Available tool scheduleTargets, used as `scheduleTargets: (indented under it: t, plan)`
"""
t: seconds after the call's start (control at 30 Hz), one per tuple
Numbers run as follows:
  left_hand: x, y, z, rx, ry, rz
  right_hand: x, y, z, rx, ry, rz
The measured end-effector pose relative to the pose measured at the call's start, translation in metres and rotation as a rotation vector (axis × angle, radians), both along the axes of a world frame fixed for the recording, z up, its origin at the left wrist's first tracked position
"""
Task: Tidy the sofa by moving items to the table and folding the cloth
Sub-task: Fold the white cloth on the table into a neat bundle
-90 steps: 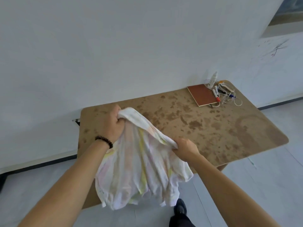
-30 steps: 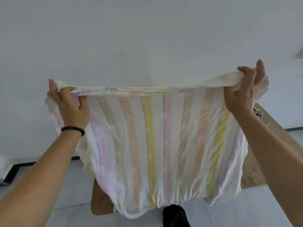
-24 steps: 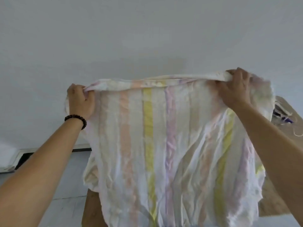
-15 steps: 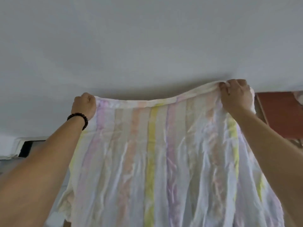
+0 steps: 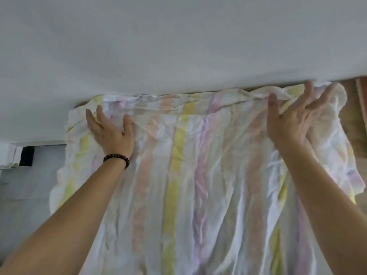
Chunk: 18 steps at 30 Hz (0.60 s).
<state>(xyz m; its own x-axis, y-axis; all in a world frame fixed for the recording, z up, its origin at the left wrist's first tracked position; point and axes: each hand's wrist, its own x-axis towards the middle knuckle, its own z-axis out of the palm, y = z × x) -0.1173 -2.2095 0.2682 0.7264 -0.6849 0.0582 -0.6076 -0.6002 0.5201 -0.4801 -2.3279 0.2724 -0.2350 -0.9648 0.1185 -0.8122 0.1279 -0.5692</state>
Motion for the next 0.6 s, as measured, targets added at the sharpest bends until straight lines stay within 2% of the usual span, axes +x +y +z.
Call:
scheduleTargets:
  t: [0.07,0.13,0.23,0.37,0.6]
  plan:
    - [-0.015,0.029,-0.013,0.161,-0.093,-0.117,0.019,0.028,-0.004,-0.005,0.120,0.147]
    - [-0.026,0.061,-0.022,0.412,-0.092,-0.183,0.032,0.054,-0.018,0.164,0.203,0.365]
    - [-0.031,0.109,-0.031,0.620,-0.150,-0.167,0.034,0.081,-0.040,0.239,0.346,0.467]
    - [-0.032,0.141,-0.033,0.646,-0.190,-0.140,0.031,0.094,-0.044,0.244,0.381,0.410]
    - [-0.033,0.139,-0.035,0.645,-0.183,-0.148,0.029,0.092,-0.040,0.270,0.407,0.407]
